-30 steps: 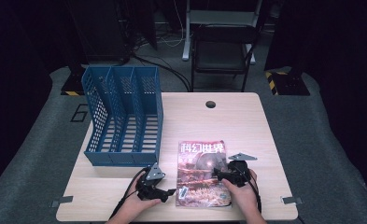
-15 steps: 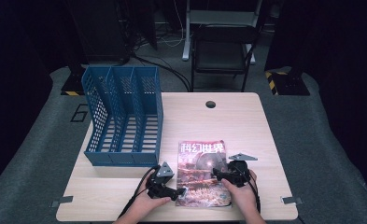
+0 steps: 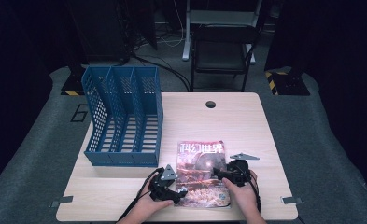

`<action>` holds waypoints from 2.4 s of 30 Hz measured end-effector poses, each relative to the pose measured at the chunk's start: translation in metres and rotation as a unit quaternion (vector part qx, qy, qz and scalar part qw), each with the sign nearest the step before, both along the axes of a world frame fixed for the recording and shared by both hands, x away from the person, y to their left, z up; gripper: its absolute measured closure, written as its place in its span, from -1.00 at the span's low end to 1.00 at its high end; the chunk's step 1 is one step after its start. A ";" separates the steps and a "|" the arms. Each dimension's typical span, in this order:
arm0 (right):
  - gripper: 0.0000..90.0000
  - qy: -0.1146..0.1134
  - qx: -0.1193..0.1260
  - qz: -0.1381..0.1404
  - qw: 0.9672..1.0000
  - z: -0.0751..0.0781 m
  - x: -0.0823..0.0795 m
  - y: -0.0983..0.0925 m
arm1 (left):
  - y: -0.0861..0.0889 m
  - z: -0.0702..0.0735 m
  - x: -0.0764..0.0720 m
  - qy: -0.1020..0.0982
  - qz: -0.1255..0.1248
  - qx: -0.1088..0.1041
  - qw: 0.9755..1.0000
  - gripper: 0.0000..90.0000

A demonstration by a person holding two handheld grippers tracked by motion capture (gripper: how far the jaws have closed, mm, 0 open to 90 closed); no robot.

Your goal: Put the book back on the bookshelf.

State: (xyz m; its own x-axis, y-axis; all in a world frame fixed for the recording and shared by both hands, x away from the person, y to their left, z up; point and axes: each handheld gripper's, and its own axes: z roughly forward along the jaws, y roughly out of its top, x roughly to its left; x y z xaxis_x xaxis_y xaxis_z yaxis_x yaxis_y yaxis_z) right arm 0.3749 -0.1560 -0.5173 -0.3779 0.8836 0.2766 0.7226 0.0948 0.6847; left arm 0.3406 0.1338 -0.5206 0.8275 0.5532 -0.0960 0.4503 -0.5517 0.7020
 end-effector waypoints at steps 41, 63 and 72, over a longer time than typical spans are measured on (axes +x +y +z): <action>-0.12 -0.031 0.071 0.002 0.997 0.021 -0.008 0.002 | 0.003 -0.006 -0.004 -0.023 0.002 -0.019 1.000 -0.49; -0.03 0.030 0.081 0.024 0.996 0.000 0.008 0.002 | 0.006 -0.009 -0.005 -0.032 0.002 -0.032 0.999 -0.49; 0.02 0.037 0.091 0.035 0.995 -0.001 0.009 0.001 | 0.006 -0.009 -0.005 -0.032 0.002 -0.034 0.999 -0.49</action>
